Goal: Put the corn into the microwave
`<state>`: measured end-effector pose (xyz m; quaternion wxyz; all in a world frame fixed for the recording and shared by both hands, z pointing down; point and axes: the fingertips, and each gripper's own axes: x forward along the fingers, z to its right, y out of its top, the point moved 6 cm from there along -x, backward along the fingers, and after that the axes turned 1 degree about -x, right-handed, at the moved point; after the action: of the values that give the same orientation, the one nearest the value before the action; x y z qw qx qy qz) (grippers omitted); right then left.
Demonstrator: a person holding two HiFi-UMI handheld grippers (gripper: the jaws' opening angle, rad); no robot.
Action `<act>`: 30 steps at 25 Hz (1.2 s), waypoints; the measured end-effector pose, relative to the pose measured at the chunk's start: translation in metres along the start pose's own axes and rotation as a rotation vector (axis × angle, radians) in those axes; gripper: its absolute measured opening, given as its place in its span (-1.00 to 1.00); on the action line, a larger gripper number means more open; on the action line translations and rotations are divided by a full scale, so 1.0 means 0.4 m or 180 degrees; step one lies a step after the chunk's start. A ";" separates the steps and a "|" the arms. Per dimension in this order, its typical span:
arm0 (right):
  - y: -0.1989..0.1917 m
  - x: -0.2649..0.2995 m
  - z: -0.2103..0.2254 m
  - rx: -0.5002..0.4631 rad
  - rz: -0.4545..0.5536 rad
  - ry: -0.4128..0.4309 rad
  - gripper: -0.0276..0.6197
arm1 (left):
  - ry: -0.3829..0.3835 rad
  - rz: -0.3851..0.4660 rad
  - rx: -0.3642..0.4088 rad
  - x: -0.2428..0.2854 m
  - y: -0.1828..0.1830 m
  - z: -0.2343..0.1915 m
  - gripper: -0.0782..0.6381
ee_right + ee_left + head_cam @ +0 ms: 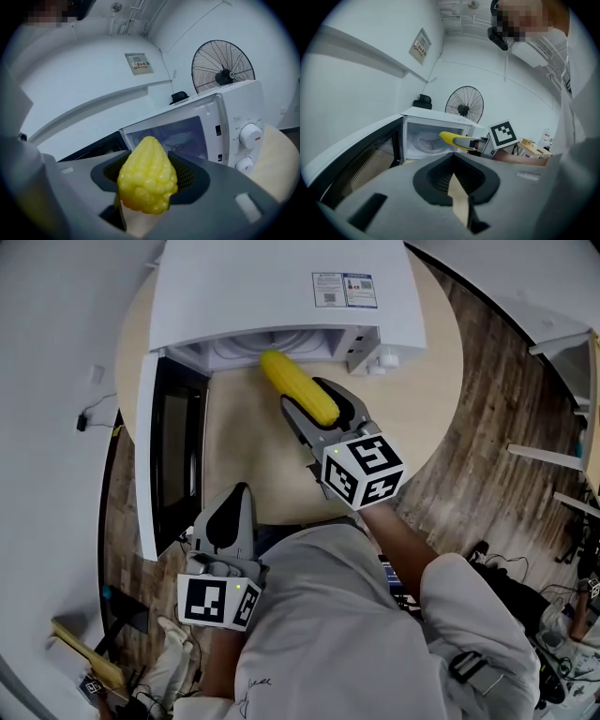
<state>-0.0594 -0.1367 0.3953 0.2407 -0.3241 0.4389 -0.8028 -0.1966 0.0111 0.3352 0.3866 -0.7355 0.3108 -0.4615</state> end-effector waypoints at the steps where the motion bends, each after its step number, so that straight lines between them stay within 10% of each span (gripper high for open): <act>1: -0.002 0.007 0.002 -0.0007 -0.0006 -0.0009 -0.11 | 0.0010 -0.0004 0.0000 -0.001 0.000 -0.006 -0.81; 30: -0.044 0.202 0.093 -0.0102 -0.0164 -0.0385 -0.12 | 0.0033 -0.0143 -0.0041 -0.002 -0.004 -0.079 -0.81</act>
<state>-0.0883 -0.2028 0.4505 0.2407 -0.3870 0.4278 -0.7806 -0.2259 0.0034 0.3450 0.3698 -0.7424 0.2992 -0.4718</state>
